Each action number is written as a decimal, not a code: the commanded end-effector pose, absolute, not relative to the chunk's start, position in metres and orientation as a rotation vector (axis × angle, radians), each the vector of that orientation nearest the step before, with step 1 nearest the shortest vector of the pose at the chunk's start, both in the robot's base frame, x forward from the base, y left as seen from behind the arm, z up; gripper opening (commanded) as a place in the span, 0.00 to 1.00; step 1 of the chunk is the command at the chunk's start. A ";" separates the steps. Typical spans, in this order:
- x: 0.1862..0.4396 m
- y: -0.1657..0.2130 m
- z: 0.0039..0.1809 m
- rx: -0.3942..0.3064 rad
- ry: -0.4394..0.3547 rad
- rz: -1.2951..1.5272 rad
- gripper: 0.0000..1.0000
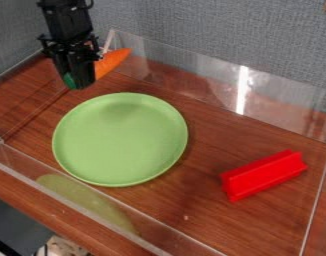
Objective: Put the carrot on the green plate
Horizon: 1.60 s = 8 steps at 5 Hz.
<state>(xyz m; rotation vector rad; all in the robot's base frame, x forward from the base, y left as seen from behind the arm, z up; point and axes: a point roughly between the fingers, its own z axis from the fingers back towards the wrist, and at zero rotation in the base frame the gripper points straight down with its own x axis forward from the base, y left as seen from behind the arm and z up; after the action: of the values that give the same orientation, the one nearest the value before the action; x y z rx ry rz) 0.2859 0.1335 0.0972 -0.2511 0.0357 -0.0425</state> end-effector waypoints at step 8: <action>0.281 0.083 0.099 -0.260 -0.010 0.080 1.00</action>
<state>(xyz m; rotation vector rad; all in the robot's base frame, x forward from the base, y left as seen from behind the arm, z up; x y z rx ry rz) 0.2784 0.0836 0.0831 -0.2832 0.0423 0.0850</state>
